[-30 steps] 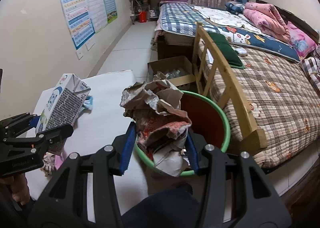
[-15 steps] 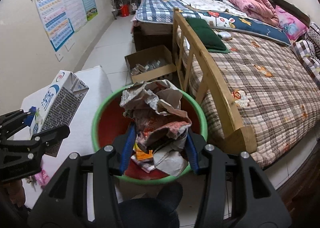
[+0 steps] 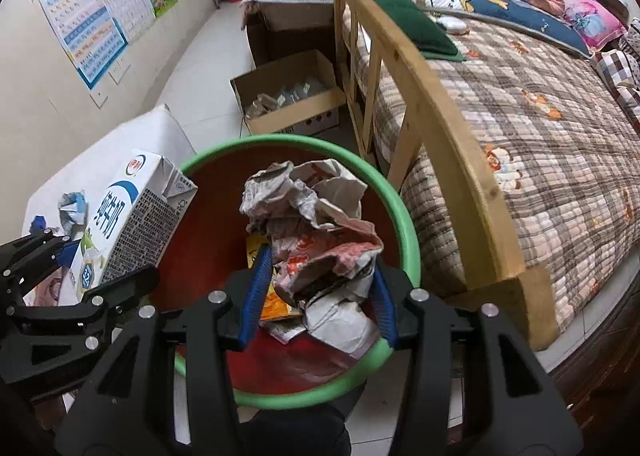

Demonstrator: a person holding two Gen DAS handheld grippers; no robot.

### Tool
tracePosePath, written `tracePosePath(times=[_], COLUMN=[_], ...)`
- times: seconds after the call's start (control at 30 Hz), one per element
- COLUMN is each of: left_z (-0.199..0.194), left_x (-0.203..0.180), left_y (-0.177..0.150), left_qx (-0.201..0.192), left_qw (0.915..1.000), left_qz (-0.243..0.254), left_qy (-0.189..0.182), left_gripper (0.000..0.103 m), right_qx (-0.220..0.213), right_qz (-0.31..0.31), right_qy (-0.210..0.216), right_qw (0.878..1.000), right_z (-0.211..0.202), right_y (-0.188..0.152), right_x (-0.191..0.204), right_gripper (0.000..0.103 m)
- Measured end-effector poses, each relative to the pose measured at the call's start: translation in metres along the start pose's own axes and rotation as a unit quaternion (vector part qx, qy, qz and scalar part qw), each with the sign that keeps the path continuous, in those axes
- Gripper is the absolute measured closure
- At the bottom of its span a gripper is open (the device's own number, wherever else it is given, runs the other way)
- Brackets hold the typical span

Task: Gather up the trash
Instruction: 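Open both grippers over the bin to drop the carton and paper, then move both tools back over the remaining trash on the table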

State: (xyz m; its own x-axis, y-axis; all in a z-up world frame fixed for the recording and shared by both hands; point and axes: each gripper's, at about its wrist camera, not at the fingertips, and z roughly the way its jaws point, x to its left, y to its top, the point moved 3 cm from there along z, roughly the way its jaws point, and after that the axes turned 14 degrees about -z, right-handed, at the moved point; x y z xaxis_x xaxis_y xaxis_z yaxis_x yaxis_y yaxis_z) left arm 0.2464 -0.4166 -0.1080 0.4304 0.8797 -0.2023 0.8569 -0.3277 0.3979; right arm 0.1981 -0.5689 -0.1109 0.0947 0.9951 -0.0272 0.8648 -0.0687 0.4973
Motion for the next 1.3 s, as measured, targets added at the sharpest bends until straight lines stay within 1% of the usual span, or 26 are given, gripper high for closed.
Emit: tracePosePath(times=[0.23,0.5,0.57,0.63,0.67,0.73,0.8,0.87,1.0,1.1,1.17,1.3], left_z=[0.022,0.030,0.029,0.028,0.027,0.025,0.023,0.020,0.011,0.004,-0.001,-0.024], left_x=[-0.007,-0.007,-0.007,-0.005,-0.004,-0.002,0.000,0.002,0.009,0.018,0.023,0.037], left_y=[0.003,0.007,0.007,0.008,0.008,0.008,0.008,0.007,0.004,0.002,0.001,-0.006], left_qx=[0.018,0.021,0.020,0.017,0.017,0.016,0.010,0.005,-0.003,-0.009,-0.012,-0.030], left_qw=[0.9998,0.9996,0.9996,0.9996,0.9996,0.9998,0.9998,0.9998,0.9997,0.9997,0.9997,0.9994], left_qz=[0.004,0.007,0.010,0.011,0.010,0.004,0.006,0.009,0.015,0.009,0.006,0.002], left_qy=[0.010,0.016,0.017,0.018,0.018,0.011,0.015,0.018,0.021,0.022,0.022,0.019], left_gripper=[0.053,0.053,0.049,0.037,0.034,0.023,0.017,0.017,0.014,0.013,0.013,0.013], right_qx=[0.019,0.031,0.032,0.032,0.032,0.030,0.027,0.023,0.015,0.011,0.010,0.004], right_qz=[-0.006,-0.009,-0.012,-0.014,-0.015,-0.018,-0.019,-0.022,-0.024,-0.026,-0.028,-0.037], right_qy=[-0.003,0.000,-0.001,-0.003,-0.004,-0.008,-0.013,-0.015,-0.020,-0.022,-0.021,-0.018], right_qw=[1.000,0.999,0.999,0.999,0.999,0.999,0.999,0.999,0.999,0.999,0.999,0.999], right_z=[0.018,0.026,0.026,0.026,0.026,0.025,0.023,0.020,0.012,0.006,0.003,-0.008], right_y=[0.003,0.005,0.005,0.006,0.006,0.006,0.007,0.009,0.012,0.014,0.014,0.015], right_x=[-0.002,-0.001,0.000,0.001,0.001,0.002,0.002,0.002,0.006,0.011,0.016,0.031], right_gripper=[0.058,0.056,0.056,0.055,0.051,0.042,0.028,0.026,0.012,0.006,0.005,0.005])
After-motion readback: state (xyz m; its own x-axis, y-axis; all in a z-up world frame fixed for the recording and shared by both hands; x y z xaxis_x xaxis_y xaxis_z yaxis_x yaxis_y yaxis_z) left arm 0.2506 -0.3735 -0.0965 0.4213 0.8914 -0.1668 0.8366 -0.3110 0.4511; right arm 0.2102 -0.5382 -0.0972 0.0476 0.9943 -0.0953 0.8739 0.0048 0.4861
